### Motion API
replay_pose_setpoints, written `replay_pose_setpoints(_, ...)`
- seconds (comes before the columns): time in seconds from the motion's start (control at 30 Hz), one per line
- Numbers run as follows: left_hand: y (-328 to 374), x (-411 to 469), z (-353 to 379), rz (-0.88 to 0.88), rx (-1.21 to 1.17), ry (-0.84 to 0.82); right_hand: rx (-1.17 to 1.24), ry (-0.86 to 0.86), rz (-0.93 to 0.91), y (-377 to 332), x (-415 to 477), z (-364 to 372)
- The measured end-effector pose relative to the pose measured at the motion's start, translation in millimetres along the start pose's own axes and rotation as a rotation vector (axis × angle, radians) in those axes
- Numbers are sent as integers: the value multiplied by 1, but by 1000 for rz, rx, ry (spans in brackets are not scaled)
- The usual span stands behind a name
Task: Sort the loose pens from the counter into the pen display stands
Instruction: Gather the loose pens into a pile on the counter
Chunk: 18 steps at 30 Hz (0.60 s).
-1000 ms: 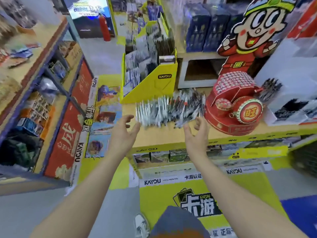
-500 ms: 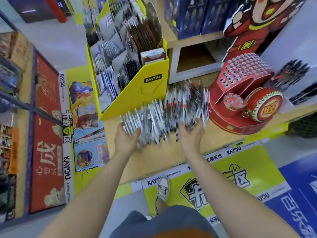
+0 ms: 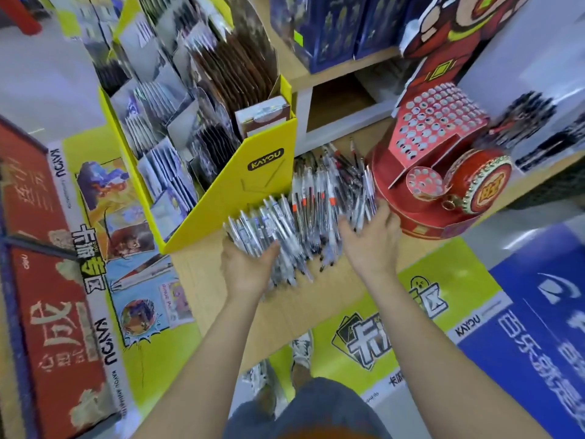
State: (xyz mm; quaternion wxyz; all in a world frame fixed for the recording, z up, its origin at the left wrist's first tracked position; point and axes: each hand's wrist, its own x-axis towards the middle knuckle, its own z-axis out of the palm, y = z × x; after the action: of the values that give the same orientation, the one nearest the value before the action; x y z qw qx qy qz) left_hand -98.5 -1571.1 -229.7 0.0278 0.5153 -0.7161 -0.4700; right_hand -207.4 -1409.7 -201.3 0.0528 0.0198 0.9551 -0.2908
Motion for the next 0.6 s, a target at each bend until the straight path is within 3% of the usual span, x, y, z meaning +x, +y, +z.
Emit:
replay_pose_setpoints(0.2, -1, -8, 3, 29, 147, 18, -33, -215, 167, -3, 41, 14)
replay_pose_setpoints(0.6, 26, -4, 31, -89, 154, 57, -67, -378, 224, -32, 72, 29)
